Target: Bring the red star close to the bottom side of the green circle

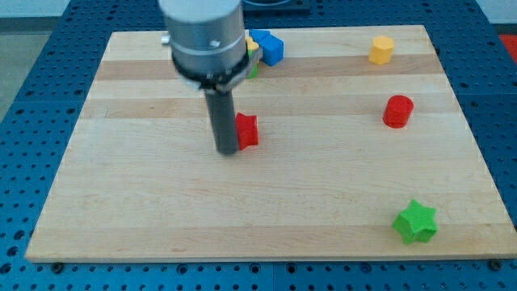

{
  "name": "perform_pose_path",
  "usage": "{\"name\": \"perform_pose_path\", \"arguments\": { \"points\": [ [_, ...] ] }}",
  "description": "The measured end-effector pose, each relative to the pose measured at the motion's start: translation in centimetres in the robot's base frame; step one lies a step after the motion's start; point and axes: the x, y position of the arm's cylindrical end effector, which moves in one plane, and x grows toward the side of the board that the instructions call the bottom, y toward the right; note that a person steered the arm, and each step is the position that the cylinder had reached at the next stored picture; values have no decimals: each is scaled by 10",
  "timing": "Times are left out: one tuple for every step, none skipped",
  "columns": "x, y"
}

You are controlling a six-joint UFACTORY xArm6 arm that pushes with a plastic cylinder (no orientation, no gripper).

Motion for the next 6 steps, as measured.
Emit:
{"name": "perform_pose_path", "arguments": {
  "points": [
    [-31,8],
    [-42,9],
    [-32,4],
    [1,4],
    [11,52],
    [11,59]
  ]
}}
